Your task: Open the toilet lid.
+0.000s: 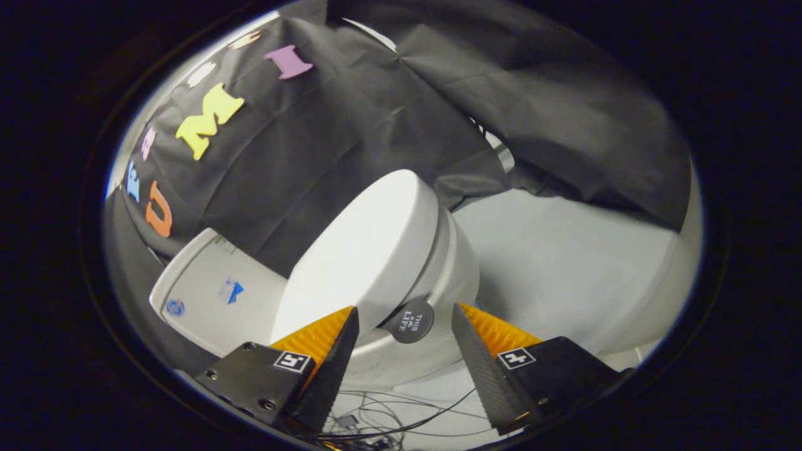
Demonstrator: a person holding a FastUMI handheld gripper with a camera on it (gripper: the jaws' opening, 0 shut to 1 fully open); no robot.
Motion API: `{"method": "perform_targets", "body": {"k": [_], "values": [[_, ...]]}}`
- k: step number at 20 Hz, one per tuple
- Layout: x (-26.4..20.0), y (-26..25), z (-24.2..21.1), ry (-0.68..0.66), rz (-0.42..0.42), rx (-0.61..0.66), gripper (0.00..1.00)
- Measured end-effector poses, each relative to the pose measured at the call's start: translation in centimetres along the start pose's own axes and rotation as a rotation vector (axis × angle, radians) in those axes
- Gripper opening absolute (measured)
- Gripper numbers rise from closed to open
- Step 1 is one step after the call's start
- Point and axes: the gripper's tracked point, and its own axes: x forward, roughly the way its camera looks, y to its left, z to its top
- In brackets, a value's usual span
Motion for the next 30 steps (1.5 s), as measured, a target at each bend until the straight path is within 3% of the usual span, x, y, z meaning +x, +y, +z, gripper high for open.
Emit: {"method": "perform_targets", "body": {"k": [8,12,14,15,20,26,30], "values": [[1.4,-1.1,-1.1,0.073,0.053,0.232,0.62],[1.9,-0.4,-1.1,0.086,0.104,0.256,0.46],[2.0,-0.7,-1.0,0.080,0.104,0.252,0.31],[1.8,-0.6,-0.8,0.082,0.115,0.271,0.29],[1.4,-0.4,-0.3,0.102,0.164,0.480,0.08],[1.3,0.0,-0.4,0.143,0.101,0.519,0.07],[1.1,0.6,-0.4,0.135,0.056,0.448,0.06]]}}
